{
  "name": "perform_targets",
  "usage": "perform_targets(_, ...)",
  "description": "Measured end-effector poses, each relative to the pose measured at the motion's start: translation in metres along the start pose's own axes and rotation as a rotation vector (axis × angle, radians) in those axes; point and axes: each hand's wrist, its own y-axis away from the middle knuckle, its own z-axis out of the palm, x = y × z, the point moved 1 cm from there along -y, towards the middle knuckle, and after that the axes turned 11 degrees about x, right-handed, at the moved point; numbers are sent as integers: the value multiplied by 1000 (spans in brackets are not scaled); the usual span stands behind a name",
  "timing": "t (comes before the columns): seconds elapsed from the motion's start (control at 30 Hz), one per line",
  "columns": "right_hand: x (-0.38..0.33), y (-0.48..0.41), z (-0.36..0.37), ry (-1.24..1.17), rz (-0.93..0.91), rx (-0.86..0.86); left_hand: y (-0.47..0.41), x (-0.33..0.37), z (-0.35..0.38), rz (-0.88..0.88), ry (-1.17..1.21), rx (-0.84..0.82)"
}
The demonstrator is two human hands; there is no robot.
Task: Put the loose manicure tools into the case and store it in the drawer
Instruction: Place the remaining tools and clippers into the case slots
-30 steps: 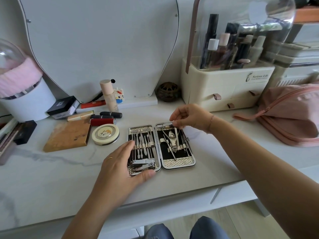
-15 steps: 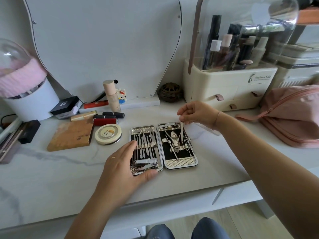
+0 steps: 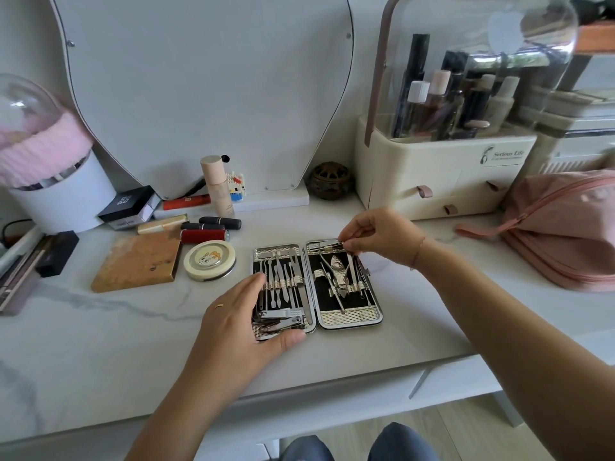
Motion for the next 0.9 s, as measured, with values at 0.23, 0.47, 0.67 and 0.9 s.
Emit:
perform_targets(0.23, 10, 14, 2, 86, -2, 173, 0, 2, -1, 1, 6, -20)
perform_targets(0.47, 15, 15, 5, 46, 48, 167, -27, 48, 4, 290, -153, -25)
perform_targets(0.67, 15, 16, 8, 10, 79, 198, -52, 64, 31, 342, -239, -221)
perform_targets(0.9, 16, 19, 10, 29, 52, 168, -48, 59, 37, 277, -130, -170)
